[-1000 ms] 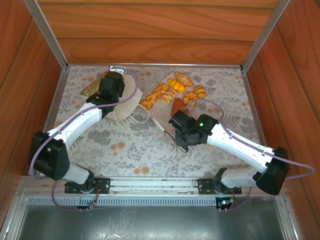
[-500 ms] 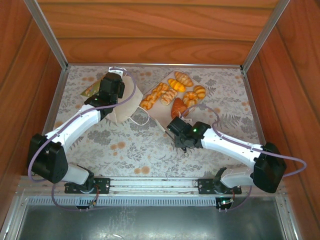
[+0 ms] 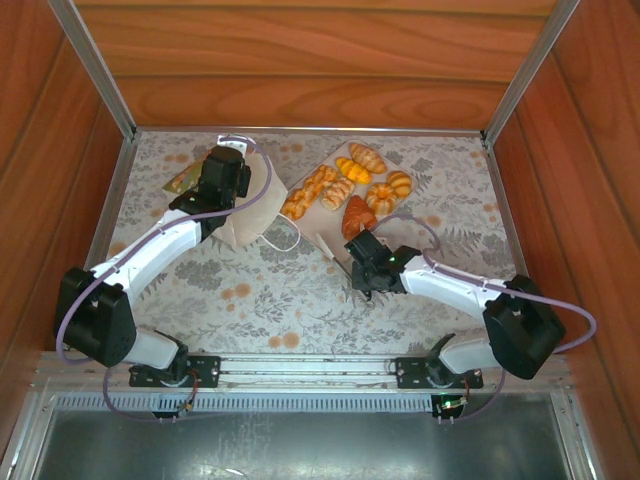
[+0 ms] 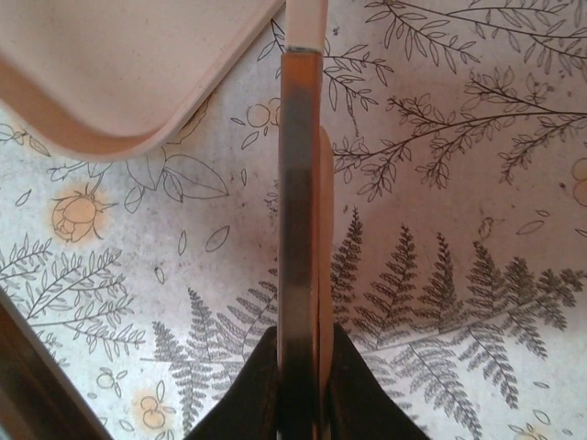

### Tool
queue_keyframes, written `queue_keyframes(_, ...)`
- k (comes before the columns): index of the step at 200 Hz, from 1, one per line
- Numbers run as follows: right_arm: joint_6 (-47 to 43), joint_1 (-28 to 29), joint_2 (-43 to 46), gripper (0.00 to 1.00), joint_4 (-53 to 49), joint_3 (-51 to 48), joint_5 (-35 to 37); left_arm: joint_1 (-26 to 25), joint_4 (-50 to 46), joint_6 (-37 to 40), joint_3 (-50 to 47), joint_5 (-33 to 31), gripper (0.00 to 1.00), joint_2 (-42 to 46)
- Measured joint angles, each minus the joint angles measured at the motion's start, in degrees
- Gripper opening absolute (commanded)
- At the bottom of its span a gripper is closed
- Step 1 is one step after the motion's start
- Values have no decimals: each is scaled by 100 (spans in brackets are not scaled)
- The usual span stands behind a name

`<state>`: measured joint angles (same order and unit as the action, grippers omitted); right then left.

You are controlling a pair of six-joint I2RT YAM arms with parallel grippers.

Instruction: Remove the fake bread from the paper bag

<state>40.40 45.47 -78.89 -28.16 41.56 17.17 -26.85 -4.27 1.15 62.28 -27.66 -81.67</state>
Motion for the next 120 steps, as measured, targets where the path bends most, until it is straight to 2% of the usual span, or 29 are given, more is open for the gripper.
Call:
queue_keyframes(40, -55, -157, -256, 27, 341, -142, -153, 0, 0, -17, 0, 96, 0, -2)
queue_keyframes(75, -105, -289, -435, 29, 610, -201, -313, 0, 0, -17, 0, 105, 0, -2)
queue_keyframes(120, -116, -363, -514, 40, 699, -205, -435, 0, 4, -17, 0, 116, 0, -9)
